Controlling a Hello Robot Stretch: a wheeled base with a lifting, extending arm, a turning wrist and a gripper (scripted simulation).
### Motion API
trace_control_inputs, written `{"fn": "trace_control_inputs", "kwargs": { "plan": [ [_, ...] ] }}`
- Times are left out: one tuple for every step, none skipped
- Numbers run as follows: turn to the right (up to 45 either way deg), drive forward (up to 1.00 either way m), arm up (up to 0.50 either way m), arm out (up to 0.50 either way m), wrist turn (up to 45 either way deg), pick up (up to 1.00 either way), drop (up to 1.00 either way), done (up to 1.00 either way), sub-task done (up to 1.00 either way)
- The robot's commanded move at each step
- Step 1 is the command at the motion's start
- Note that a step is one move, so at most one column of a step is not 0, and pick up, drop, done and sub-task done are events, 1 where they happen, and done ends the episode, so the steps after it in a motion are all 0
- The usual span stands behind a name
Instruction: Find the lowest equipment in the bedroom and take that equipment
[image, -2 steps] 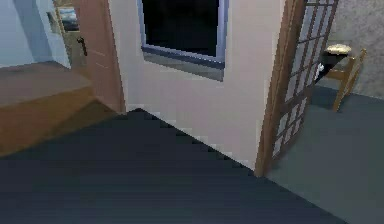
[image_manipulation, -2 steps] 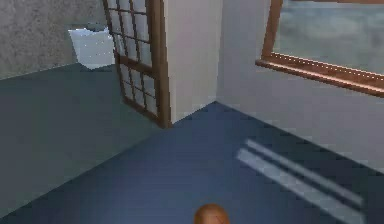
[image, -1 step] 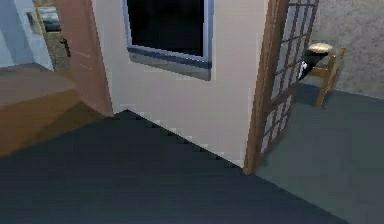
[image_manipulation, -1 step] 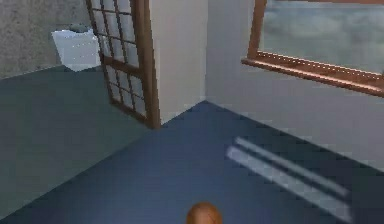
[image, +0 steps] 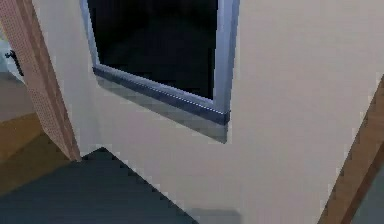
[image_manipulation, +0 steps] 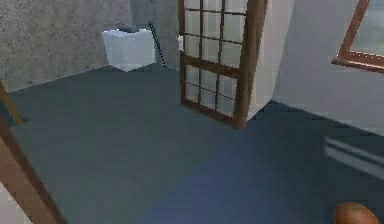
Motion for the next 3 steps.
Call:
{"fn": "trace_control_inputs", "kwargs": {
  "plan": [
    [3.0, 0.00, 0.00, 0.00, 0.0, 0.00, 0.00, 0.00, 0.00],
    [0.0, 0.15, 0.00, 0.00, 0.0, 0.00, 0.00, 0.00, 0.00],
    [45.0, 0.00, 0.00, 0.00, 0.0, 0.00, 0.00, 0.00, 0.00]
  ]
}}
